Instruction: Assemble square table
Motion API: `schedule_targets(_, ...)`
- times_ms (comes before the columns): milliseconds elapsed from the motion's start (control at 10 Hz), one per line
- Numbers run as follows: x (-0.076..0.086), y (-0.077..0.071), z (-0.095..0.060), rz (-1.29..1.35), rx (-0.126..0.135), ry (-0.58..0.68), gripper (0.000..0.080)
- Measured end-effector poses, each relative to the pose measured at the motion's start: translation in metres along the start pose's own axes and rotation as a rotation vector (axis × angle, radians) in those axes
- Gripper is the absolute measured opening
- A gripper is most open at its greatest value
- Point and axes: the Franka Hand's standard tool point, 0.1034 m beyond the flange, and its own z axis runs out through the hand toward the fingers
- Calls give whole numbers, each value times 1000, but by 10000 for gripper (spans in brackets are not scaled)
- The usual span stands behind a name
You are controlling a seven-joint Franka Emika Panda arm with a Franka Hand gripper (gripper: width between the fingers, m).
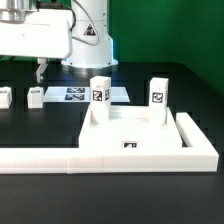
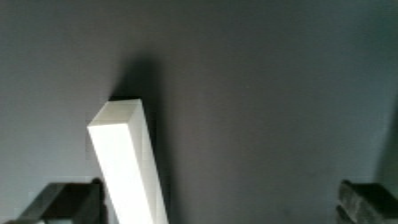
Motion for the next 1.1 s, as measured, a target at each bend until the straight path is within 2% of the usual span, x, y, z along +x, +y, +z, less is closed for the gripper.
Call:
schedule_targets(100,-1,0,0,-2,0,-1,649)
schedule_targets(400,-40,-1,14,-56,1,-35,649)
schedule_targets(700,-63,0,26,-168,6,-73,649)
schedule_targets(800,-64,1,26,-166,5,-73,649)
schedule_targets(1100,-66,-4,27,-154,23,-106,649)
